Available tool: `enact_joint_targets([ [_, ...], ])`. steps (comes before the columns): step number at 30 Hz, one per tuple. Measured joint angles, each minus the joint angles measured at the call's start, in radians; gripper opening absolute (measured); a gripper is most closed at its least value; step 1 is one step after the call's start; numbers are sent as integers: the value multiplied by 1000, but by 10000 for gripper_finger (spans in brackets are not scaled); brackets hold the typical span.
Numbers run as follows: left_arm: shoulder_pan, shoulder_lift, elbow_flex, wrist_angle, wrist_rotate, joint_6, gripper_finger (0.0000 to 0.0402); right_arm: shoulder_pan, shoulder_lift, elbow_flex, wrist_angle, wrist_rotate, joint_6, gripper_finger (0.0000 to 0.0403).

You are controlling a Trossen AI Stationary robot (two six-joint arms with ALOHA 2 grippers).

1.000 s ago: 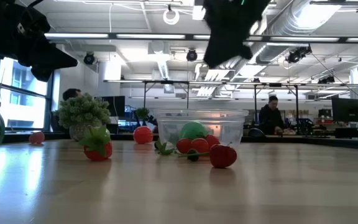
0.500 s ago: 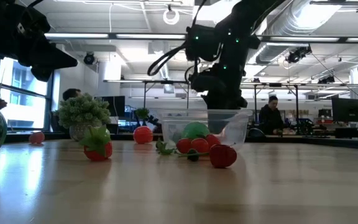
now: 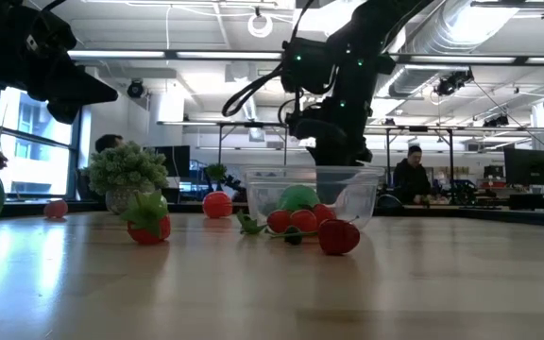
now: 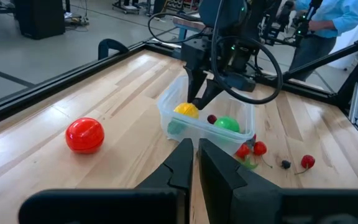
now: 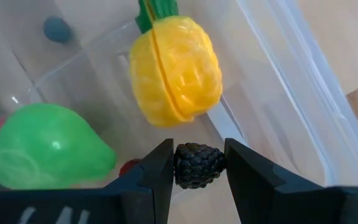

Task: Pick and placing Produce into tupperware
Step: Put the blackberry into the transparent container, then put the red cherry into the transparent container

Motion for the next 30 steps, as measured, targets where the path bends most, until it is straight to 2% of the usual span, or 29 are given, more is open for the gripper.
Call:
enact_joint_targets([
  [6,0,0,0,0,0,0,17,0,0,0,0,-15,-25,128],
  [16,0,0,0,0,0,0,17,0,0,0,1,-23,-24,166],
  [23,0,0,0,0,0,0,17,0,0,0,0,-42,-23,170],
  [30,0,0,0,0,0,0,17,14,-2,110,-156,-23,-11,170],
])
